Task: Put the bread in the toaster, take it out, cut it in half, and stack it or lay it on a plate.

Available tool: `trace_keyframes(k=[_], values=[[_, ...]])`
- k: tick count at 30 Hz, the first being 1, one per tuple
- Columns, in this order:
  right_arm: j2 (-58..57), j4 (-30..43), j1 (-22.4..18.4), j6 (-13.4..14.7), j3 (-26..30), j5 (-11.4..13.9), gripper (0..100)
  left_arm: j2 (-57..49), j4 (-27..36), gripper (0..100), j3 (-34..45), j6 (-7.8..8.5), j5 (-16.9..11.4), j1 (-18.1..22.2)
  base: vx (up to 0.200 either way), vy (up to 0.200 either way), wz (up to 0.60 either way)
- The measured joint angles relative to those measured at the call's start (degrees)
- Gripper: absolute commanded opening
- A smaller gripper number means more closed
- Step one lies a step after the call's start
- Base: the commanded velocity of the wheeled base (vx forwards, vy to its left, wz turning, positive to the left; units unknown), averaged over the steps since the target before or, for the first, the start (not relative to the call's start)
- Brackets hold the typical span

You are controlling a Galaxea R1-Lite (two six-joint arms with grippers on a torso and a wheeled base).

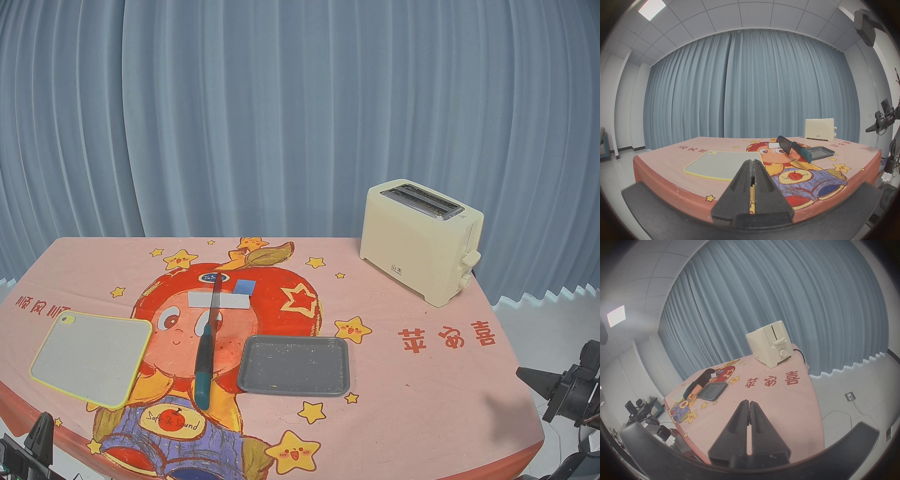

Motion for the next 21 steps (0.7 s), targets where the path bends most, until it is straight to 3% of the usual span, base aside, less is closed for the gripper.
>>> trace_keyframes(k=[11, 21], values=[[1.0, -0.3, 1.4, 1.9, -0.4, -0.1, 0, 0.0, 0.0, 0, 0.0, -0.02, 0.0, 0.0, 0.0, 0.0, 0.0], [-2.1, -0.3, 1.4, 8.2, -1.3, -0.4, 0, 0.0, 0.0, 0, 0.0, 0.0, 0.0, 0.0, 0.0, 0.0, 0.0]])
